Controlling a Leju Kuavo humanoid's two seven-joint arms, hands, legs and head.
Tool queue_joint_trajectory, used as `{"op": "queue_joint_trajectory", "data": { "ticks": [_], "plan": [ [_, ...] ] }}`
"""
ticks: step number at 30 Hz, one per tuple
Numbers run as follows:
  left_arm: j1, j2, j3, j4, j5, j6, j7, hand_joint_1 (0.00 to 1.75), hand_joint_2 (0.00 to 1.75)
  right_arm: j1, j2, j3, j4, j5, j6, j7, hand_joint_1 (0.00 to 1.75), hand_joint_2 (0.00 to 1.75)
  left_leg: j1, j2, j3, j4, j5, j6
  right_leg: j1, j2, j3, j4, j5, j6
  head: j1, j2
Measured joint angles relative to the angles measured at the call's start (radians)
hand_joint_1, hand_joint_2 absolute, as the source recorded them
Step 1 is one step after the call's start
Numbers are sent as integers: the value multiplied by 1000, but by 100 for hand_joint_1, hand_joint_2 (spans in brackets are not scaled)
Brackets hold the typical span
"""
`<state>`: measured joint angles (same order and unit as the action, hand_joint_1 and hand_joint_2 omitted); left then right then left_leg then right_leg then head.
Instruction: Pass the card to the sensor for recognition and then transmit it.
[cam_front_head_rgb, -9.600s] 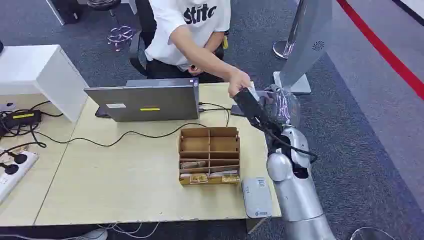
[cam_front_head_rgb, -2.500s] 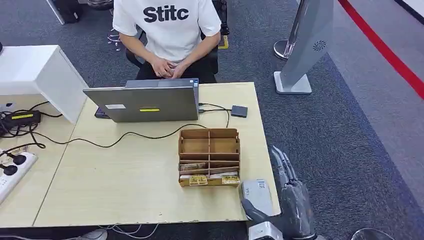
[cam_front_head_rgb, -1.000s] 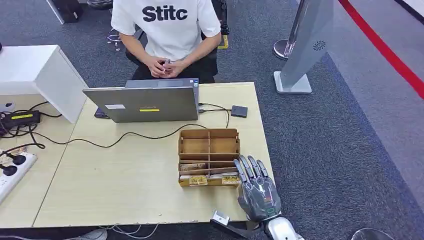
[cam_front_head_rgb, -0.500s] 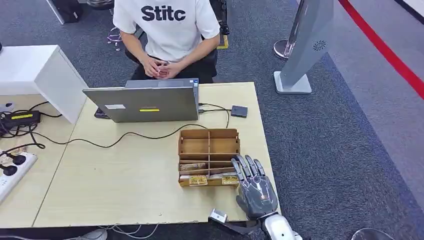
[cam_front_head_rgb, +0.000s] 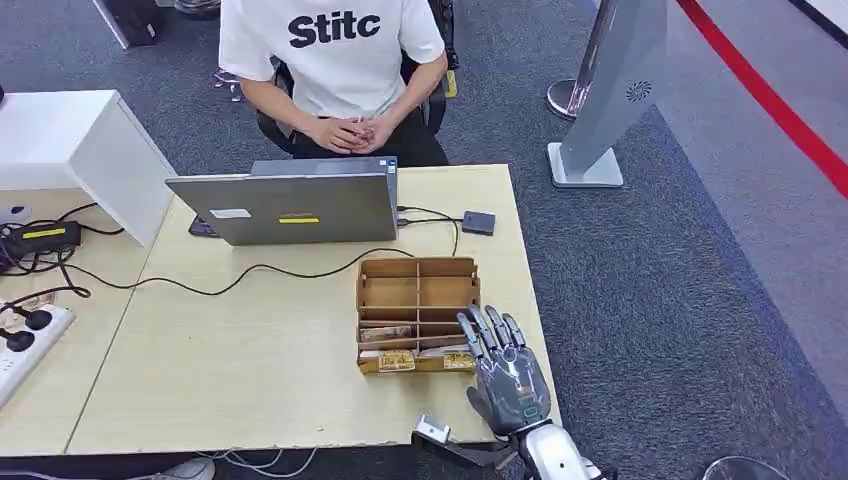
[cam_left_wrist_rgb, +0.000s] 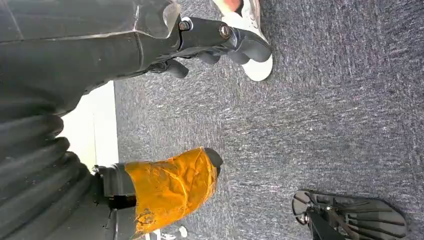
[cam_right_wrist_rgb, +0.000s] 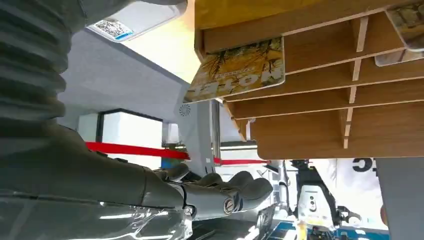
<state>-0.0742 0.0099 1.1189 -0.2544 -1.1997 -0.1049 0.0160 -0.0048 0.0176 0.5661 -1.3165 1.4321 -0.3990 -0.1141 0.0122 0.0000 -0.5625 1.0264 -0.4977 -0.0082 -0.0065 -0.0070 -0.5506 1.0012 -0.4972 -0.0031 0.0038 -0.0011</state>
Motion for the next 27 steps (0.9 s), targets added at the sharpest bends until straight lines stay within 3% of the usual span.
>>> {"op": "queue_joint_trajectory", "data": {
  "ticks": [18,19,22,23,26,27],
  "plan": [
    [-1,0,0,0,-6,0,0,0,175,-28,17,0,36,-3,1,-5,0,175,0,0,0,0,0,0,0,0,0,0,0,0,0,0],
    [-1,0,0,0,-6,0,0,0,175,-29,17,0,37,-5,1,-5,17,175,0,0,0,0,0,0,0,0,0,0,0,0,0,0],
    [-2,0,0,0,-8,0,0,0,175,-31,18,0,40,-18,1,-9,134,175,0,0,0,0,0,0,0,0,0,0,0,0,0,0],
    [-2,0,0,0,-9,0,0,0,175,-32,19,0,41,-18,1,-10,148,175,0,0,0,0,0,0,0,0,0,0,0,0,0,0],
    [-2,0,0,0,-9,0,0,0,175,-35,21,0,43,-19,1,-11,162,175,0,0,0,0,0,0,0,0,0,0,0,0,0,0],
    [-2,0,0,0,-9,0,0,0,175,-36,22,0,44,-19,1,-11,175,175,0,0,0,0,0,0,0,0,0,0,0,0,0,0]
  ]
}}
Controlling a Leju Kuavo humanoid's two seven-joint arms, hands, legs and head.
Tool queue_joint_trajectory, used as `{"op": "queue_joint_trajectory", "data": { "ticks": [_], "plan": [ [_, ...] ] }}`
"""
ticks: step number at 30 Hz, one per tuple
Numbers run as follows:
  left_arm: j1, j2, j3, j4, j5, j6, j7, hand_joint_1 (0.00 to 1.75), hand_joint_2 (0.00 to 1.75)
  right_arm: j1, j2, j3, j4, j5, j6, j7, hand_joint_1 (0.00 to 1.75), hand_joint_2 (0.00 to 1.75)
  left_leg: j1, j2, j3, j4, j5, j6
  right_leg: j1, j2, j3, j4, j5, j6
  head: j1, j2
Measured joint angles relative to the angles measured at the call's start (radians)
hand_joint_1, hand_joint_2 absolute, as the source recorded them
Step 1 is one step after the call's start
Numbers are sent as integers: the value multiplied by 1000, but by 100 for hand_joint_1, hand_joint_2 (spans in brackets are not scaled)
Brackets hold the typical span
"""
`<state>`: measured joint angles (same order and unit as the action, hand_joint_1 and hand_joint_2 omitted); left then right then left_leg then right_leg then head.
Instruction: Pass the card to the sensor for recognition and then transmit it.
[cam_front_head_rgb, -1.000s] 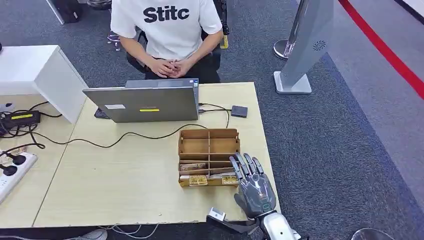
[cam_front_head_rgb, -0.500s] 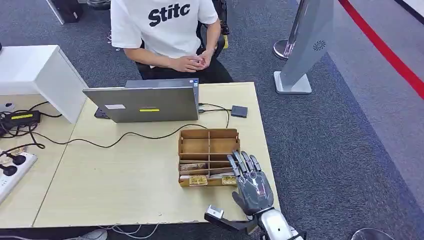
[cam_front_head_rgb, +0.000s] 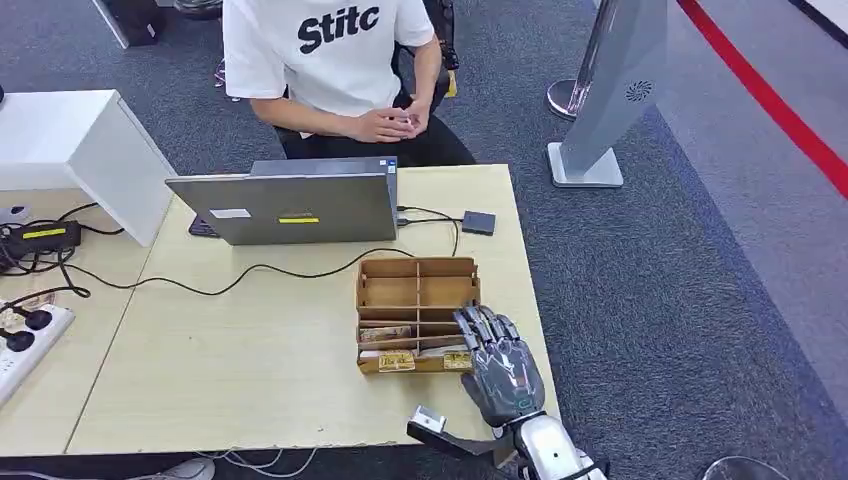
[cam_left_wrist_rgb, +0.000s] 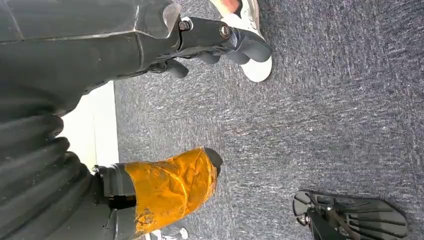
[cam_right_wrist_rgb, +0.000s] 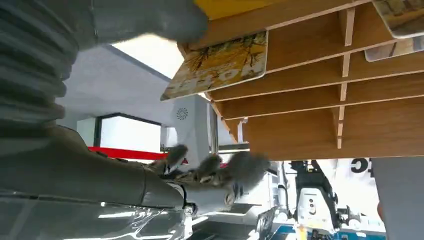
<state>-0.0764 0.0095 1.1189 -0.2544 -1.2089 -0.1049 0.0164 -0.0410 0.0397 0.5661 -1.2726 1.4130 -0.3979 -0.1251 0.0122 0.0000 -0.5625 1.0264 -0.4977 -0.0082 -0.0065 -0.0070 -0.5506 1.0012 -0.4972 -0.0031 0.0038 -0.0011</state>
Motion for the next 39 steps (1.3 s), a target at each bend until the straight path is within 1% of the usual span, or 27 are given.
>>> {"op": "queue_joint_trajectory", "data": {
  "ticks": [7,10,17,22,23,24,29,31,39],
  "plan": [
    [-1,0,0,0,-2,0,1,0,175,-4,0,0,3,0,-3,-3,175,175,0,0,0,0,0,0,0,0,0,0,0,0,0,0],
    [-1,0,0,0,-3,0,1,0,175,-5,0,0,0,-1,-16,-3,175,175,0,0,0,0,0,0,0,0,0,0,0,0,0,0],
    [-1,0,0,0,-2,1,3,0,175,-3,1,0,-65,-17,-22,7,175,175,0,0,0,0,0,0,0,0,0,0,0,0,0,0],
    [0,1,4,0,3,2,10,0,175,15,1,0,-214,-17,-23,19,175,175,0,0,0,0,0,0,0,0,0,0,0,0,0,0],
    [1,2,5,0,4,2,15,0,175,17,4,0,-304,-12,-13,28,175,175,0,0,0,0,0,0,0,0,0,0,0,0,0,0],
    [2,2,6,0,4,2,16,0,175,18,7,0,-368,-18,-10,29,175,175,0,0,0,0,0,0,0,0,0,0,0,0,0,0],
    [3,6,8,0,3,2,19,0,175,8,12,-2,-595,-98,34,24,175,175,0,0,0,0,0,0,0,0,0,0,0,0,0,0],
    [2,6,8,0,3,2,19,0,175,7,14,-3,-639,-108,38,22,175,175,0,0,0,0,0,0,0,0,0,0,0,0,0,0],
    [2,6,13,0,2,2,19,0,175,8,14,-5,-707,-108,37,9,175,175,0,0,0,0,0,0,0,0,0,0,0,0,0,0]
  ]
}}
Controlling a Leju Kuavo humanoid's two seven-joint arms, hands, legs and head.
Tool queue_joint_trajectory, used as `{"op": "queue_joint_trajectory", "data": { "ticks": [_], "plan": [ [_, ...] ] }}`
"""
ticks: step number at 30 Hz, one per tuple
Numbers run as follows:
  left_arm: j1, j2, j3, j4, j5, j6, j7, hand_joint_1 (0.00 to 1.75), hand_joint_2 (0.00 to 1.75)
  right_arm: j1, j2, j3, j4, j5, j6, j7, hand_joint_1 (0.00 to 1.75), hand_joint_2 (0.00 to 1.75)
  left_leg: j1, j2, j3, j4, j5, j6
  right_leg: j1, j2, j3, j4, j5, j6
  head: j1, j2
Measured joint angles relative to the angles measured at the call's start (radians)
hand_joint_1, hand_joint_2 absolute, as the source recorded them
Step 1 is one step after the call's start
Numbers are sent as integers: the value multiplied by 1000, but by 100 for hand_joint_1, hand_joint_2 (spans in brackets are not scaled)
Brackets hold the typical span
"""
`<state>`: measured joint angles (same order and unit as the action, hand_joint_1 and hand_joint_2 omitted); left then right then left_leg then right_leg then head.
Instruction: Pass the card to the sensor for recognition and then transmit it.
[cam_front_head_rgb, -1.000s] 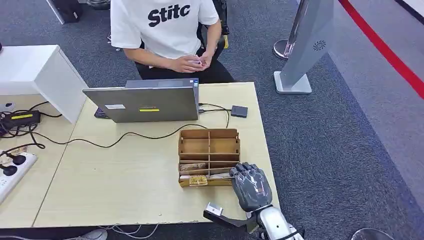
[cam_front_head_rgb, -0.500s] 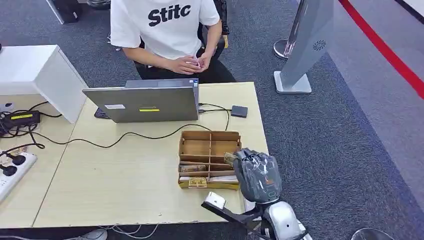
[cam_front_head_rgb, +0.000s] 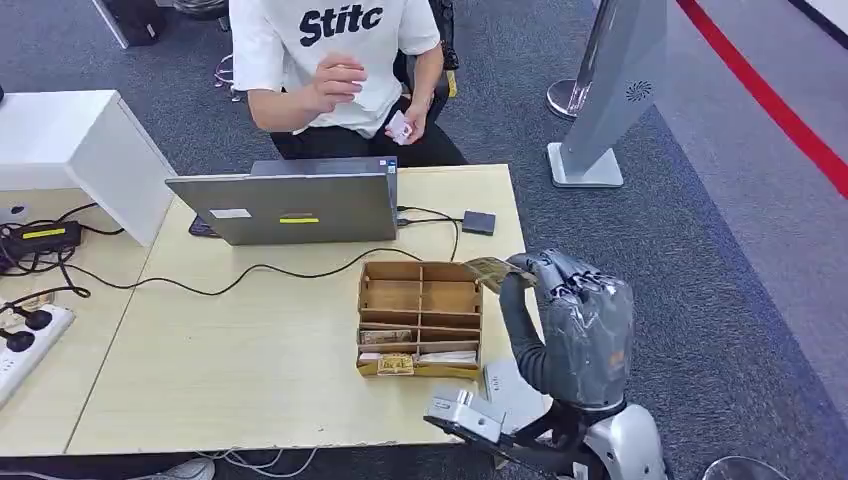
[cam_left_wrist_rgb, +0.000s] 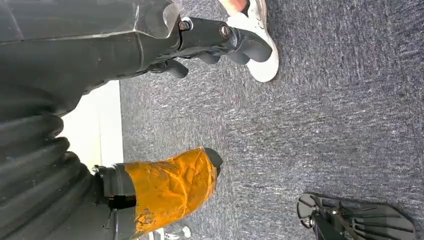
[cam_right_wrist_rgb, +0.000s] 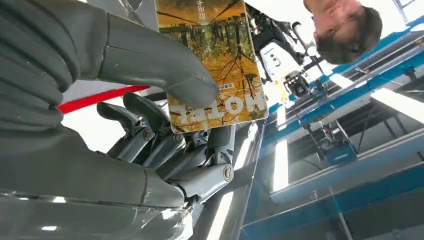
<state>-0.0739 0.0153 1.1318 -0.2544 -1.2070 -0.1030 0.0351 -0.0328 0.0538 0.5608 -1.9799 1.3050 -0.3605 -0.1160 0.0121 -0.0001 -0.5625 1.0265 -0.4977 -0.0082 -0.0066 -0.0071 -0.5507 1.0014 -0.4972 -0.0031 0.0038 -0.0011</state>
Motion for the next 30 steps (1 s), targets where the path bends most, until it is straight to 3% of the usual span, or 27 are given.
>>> {"op": "queue_joint_trajectory", "data": {
  "ticks": [4,8,10,16,23,24,30],
  "plan": [
    [0,0,0,0,-5,0,0,0,175,-5,5,-5,-8,-70,33,-13,175,175,0,0,0,0,0,0,0,0,0,0,0,0,0,0],
    [-6,3,0,0,-36,-5,0,0,175,-109,37,-16,78,-239,202,-11,175,175,0,3,1,0,1,-1,0,3,0,1,1,-1,0,0],
    [-12,5,0,0,-49,-12,0,0,175,-182,61,-23,161,-253,246,17,175,175,0,2,1,0,3,-2,0,3,0,2,1,-1,0,0],
    [-20,10,-9,1,-72,-22,-3,0,175,-406,137,-45,446,-220,285,97,175,175,0,1,1,0,6,-2,0,2,-1,2,4,-3,0,0],
    [-23,9,-10,3,-78,-21,-3,0,175,-491,178,-50,591,-208,295,113,175,175,0,1,0,0,6,-2,0,2,-1,2,4,-3,0,0],
    [-23,9,-10,3,-78,-21,-3,0,175,-496,180,-50,603,-206,294,113,5,175,0,1,0,0,6,-2,0,1,-1,2,4,-3,0,0],
    [-23,9,-10,4,-79,-19,-3,0,175,-502,186,-54,640,-226,286,111,0,175,0,1,0,0,6,-2,0,2,-2,2,4,-3,0,0]
  ]
}}
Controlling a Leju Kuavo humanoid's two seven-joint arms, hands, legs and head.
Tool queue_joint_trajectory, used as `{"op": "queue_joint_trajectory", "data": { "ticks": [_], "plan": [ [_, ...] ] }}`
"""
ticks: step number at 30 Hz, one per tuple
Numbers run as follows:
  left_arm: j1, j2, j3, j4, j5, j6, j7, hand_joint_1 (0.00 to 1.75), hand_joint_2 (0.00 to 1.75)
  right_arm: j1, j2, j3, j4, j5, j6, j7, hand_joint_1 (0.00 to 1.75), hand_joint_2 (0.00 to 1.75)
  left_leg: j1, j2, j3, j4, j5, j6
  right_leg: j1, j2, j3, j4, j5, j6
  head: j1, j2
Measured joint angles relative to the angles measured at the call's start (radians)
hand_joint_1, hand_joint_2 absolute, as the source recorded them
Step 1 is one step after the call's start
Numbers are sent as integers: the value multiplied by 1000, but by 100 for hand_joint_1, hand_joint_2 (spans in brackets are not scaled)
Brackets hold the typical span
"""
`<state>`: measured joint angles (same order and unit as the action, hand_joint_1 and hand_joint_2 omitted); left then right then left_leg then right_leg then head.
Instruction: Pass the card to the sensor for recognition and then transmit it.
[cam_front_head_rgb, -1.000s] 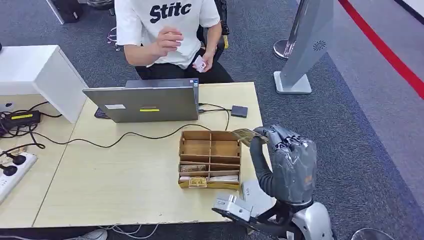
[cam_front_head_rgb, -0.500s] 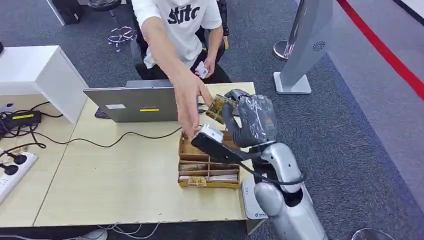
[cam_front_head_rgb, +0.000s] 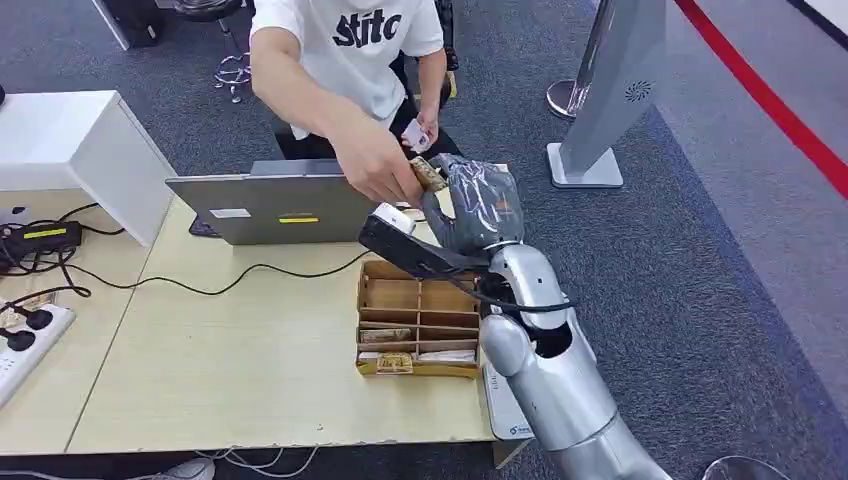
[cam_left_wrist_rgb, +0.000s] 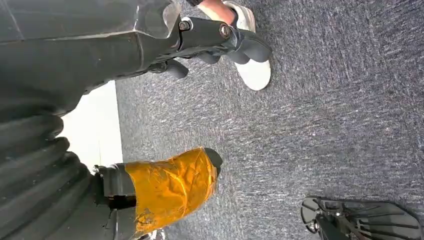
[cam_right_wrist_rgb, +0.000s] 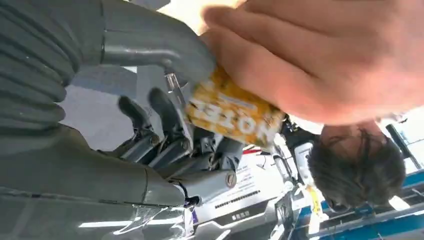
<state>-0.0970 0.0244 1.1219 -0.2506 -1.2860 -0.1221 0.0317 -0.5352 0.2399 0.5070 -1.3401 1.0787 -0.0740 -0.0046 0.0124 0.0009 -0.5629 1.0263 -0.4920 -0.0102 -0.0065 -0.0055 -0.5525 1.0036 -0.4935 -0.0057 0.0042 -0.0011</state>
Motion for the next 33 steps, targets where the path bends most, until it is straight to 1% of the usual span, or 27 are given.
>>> {"op": "queue_joint_trajectory", "data": {
  "ticks": [3,8,17,19,21,23,24,25,27,29,30,31,32,33],
  "plan": [
    [0,0,0,0,0,1,0,0,175,4,3,-22,8,-44,-2,-9,0,175,0,0,0,0,0,0,0,0,0,0,0,0,0,0],
    [0,0,0,2,0,1,0,0,175,8,4,-40,12,-44,-2,-10,0,175,0,0,0,0,0,0,0,0,0,0,0,0,0,0],
    [0,0,0,3,0,1,0,0,175,9,5,-43,12,-46,-2,-11,0,175,0,0,0,0,0,0,0,0,0,0,0,0,0,0],
    [0,0,0,3,0,2,0,0,175,13,6,-50,11,-97,-2,-20,0,175,0,0,0,0,0,0,0,0,0,0,0,0,0,0],
    [0,0,0,3,0,2,0,0,175,26,9,-78,5,-183,-3,-38,0,175,0,0,0,0,0,0,0,-1,0,0,0,0,0,0],
    [1,0,0,3,2,6,3,0,175,45,11,-131,-13,-300,-4,-40,0,175,0,-1,0,0,0,0,0,-1,0,0,0,0,0,0],
    [2,0,0,3,3,8,6,0,175,58,12,-170,-26,-382,-1,-39,0,175,0,-1,0,0,0,0,0,-1,0,0,0,0,0,0],
    [2,1,0,3,5,9,9,0,175,72,16,-228,-43,-488,5,-38,0,175,0,-1,-1,0,0,0,0,-2,0,0,0,0,0,0],
    [3,5,0,3,10,9,10,0,175,95,17,-328,-68,-653,26,-40,0,175,-1,-2,-1,1,0,0,0,-2,-1,-1,0,0,0,0],
    [4,11,0,3,19,9,10,0,175,122,16,-461,-79,-841,49,-53,0,175,0,-3,-1,1,-1,1,0,-2,0,-1,0,0,0,0],
    [5,13,0,3,25,8,9,0,175,143,8,-530,-74,-904,41,-50,0,175,0,-3,1,1,-2,1,0,-3,-1,-3,0,0,-1,0],
    [6,14,2,3,38,7,0,0,175,188,-23,-608,-34,-919,-10,-4,0,175,0,-6,2,1,-2,2,0,-6,3,-6,-1,1,-3,0],
    [7,14,4,3,47,7,-7,0,175,222,-54,-669,21,-881,-70,43,0,175,3,-11,7,0,-3,3,3,-10,8,-11,-3,4,-6,0],
    [8,14,6,3,52,8,-14,0,175,266,-119,-769,154,-795,-122,65,0,175,6,-21,11,-1,-3,4,5,-20,17,-15,-5,4,-7,0]
  ]
}}
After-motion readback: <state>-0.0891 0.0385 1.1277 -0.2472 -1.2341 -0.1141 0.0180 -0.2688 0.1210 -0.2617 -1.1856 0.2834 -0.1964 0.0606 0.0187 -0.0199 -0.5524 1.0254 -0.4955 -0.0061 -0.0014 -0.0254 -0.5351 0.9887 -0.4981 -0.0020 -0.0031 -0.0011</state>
